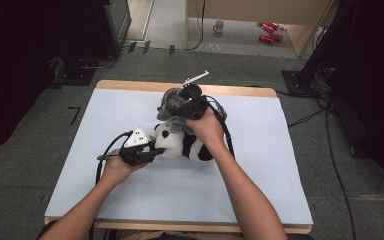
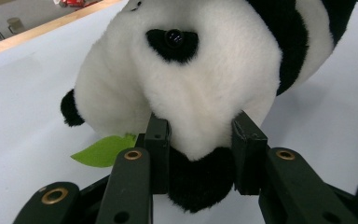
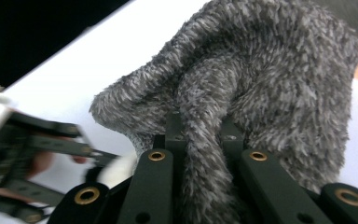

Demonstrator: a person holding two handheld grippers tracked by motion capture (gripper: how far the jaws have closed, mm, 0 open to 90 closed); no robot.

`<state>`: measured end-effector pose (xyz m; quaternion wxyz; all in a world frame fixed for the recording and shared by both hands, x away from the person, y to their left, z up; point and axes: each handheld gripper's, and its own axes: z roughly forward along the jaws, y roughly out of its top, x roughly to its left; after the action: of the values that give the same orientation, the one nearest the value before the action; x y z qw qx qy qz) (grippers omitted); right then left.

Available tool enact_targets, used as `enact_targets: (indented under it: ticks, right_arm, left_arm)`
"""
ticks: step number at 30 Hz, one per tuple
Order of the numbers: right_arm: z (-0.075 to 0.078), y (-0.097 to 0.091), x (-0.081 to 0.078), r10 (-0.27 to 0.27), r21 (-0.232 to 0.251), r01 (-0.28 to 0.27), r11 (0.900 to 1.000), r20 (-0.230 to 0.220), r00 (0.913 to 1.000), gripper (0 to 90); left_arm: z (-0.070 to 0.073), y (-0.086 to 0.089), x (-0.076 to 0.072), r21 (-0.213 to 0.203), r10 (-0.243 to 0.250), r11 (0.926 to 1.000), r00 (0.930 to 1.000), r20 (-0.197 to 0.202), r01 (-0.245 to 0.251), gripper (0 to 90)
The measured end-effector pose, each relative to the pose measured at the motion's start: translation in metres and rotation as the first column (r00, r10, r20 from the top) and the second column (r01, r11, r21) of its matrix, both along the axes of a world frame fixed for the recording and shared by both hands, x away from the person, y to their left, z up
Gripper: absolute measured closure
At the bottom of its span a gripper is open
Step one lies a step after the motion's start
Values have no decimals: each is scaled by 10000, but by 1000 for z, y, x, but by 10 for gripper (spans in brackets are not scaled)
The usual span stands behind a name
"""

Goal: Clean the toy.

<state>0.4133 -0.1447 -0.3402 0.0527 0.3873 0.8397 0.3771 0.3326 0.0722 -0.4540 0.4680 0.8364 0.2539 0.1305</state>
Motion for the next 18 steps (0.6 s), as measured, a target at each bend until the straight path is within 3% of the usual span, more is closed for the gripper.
enact_targets:
  ticks: [5, 10, 13, 18]
  right_arm:
    - [10, 22, -19, 823, -25, -822, 9966, 279, 9962, 804]
    - [-2, 45, -32, 1467, -297, -1465, 9888, 56, 9892, 804]
    - [-16, 54, -32, 1508, -838, -1525, 9848, -256, 9882, 804]
    - [-34, 52, -18, 1165, -969, -1216, 9878, -571, 9916, 806]
  left_arm:
    - [0, 1, 2, -121, 110, 9999, 9998, -135, -112, 654]
    - [1, 1, 1, -127, 145, 9998, 9998, -154, -147, 654]
    - [4, -2, -4, 202, -4, 9998, 9993, 369, -4, 659]
    - [2, -3, -2, 261, 167, 9995, 9998, -70, -165, 662]
